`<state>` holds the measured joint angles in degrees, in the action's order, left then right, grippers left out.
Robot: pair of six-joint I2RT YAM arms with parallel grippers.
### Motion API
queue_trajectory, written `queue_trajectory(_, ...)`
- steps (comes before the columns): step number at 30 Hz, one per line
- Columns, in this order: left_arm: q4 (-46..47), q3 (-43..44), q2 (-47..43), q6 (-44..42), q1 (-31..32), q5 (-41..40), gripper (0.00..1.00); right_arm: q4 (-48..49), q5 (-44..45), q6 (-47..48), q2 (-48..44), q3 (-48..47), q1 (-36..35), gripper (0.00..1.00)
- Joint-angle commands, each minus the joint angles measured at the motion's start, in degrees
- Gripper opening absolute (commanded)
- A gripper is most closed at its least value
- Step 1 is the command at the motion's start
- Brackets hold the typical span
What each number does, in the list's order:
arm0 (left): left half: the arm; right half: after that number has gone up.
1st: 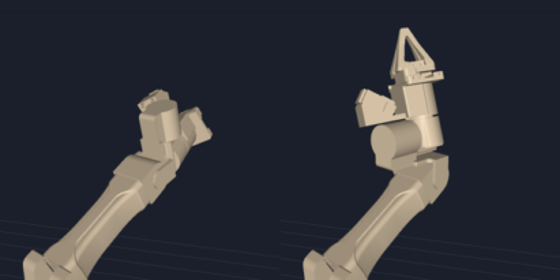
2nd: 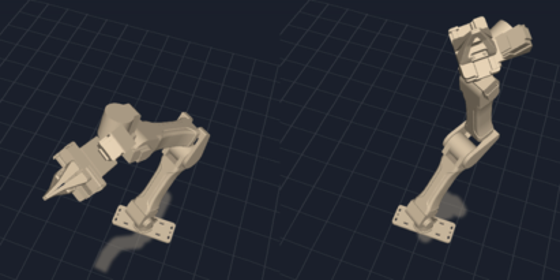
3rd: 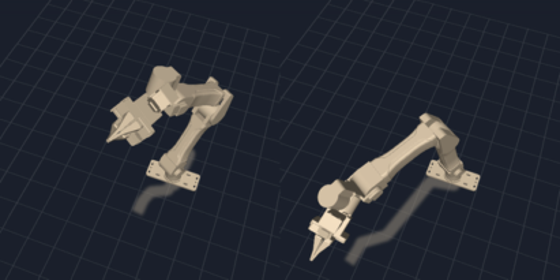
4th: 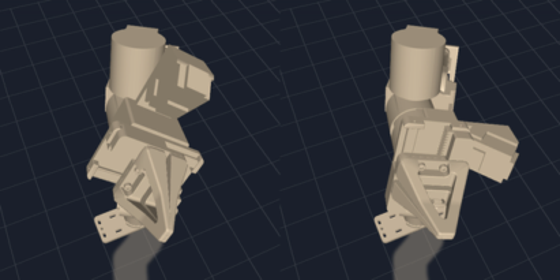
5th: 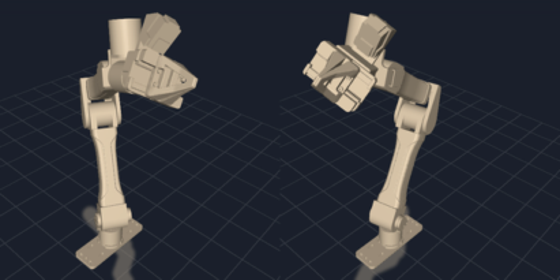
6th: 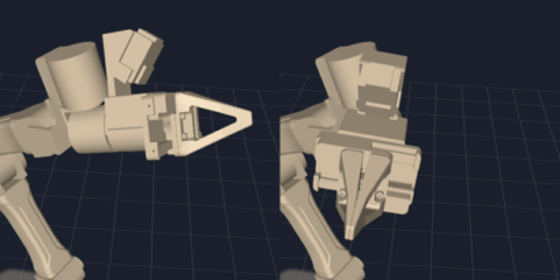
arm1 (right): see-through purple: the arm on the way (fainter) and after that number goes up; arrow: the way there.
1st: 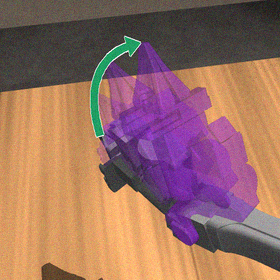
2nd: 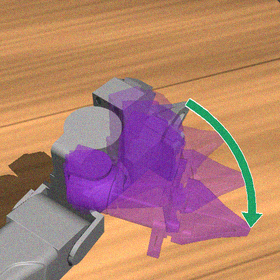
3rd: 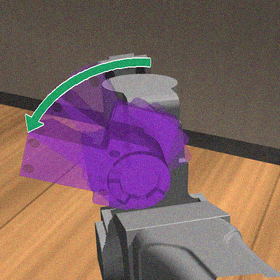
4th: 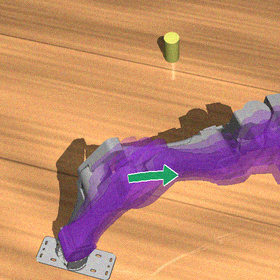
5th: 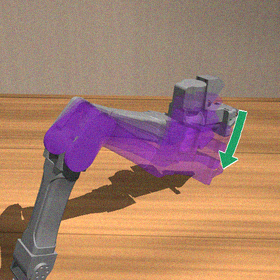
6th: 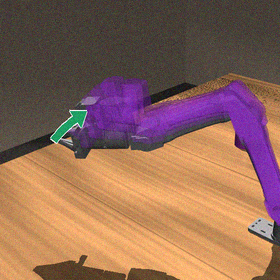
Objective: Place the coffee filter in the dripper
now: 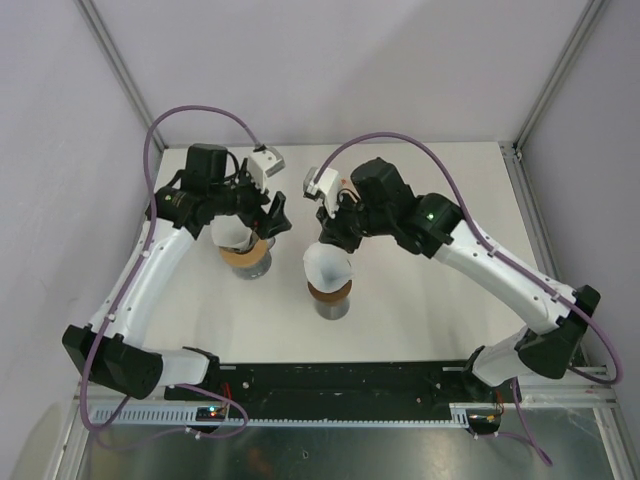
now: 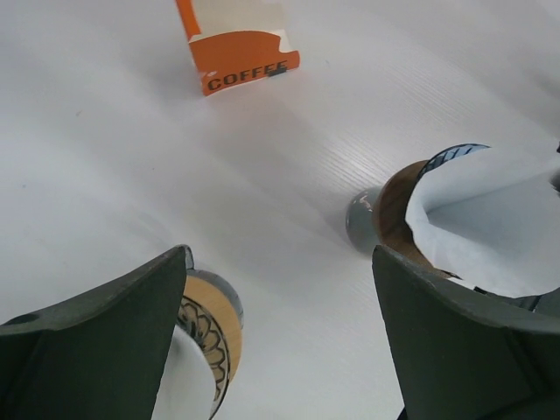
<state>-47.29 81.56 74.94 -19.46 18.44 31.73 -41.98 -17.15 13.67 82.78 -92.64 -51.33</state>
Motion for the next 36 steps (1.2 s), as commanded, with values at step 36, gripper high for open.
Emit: queue_trajectory(36,3.15,-2.96,-1.86,6.56,-8.66,5.51,0.91,-8.54,9.66,-1.11,20.83,0.51,-4.09,0.0)
